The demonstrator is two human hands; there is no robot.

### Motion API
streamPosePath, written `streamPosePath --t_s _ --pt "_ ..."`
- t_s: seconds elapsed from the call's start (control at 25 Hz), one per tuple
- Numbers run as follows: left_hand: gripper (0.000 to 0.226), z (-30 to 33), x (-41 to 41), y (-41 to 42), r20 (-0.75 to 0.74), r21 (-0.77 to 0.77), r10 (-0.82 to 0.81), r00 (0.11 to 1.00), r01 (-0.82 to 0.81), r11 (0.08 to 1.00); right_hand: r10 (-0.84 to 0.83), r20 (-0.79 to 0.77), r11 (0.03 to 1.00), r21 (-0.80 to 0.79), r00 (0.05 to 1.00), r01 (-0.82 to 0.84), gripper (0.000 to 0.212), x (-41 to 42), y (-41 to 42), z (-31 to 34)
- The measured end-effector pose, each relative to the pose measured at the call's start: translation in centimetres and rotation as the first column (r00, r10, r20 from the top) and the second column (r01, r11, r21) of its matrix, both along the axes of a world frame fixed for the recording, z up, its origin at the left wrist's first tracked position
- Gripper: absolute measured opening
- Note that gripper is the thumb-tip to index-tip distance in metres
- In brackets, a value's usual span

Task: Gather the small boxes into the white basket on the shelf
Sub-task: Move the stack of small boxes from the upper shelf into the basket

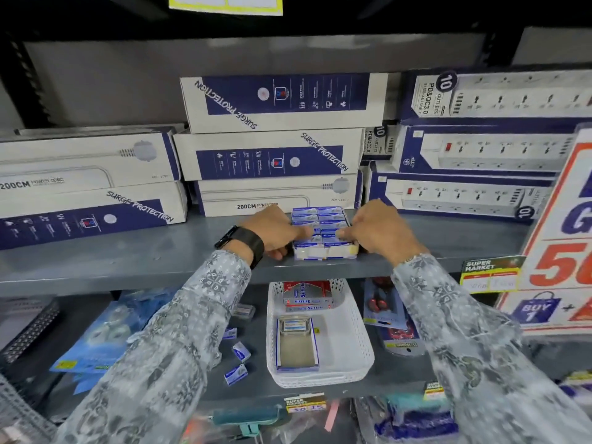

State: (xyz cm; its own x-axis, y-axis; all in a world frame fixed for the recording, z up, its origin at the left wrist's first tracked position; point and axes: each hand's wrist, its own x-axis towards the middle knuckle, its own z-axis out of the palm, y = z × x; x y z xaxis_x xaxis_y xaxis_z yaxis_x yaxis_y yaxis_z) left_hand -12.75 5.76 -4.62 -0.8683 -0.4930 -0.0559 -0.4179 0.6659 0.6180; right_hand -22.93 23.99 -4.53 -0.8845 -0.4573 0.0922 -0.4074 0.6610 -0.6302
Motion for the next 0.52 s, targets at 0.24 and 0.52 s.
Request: streamPosePath --t_s 0.24,0.52 --pt "0.039 -0.4 0.5 1.0 -0.105 0.063 -0.004 0.994 0.01 0.998 -0.051 -0.077 0.998 -0.038 0.996 0.048 0.035 0.4 -0.8 -0.7" --pt "0.023 -1.0 7.6 5.6 -0.331 -0.083 -0.022 0.943 -0.007 0.996 -0.028 -0.272 0.956 -0.287 0.962 -0.053 0.024 6.7 3.5 -2.6"
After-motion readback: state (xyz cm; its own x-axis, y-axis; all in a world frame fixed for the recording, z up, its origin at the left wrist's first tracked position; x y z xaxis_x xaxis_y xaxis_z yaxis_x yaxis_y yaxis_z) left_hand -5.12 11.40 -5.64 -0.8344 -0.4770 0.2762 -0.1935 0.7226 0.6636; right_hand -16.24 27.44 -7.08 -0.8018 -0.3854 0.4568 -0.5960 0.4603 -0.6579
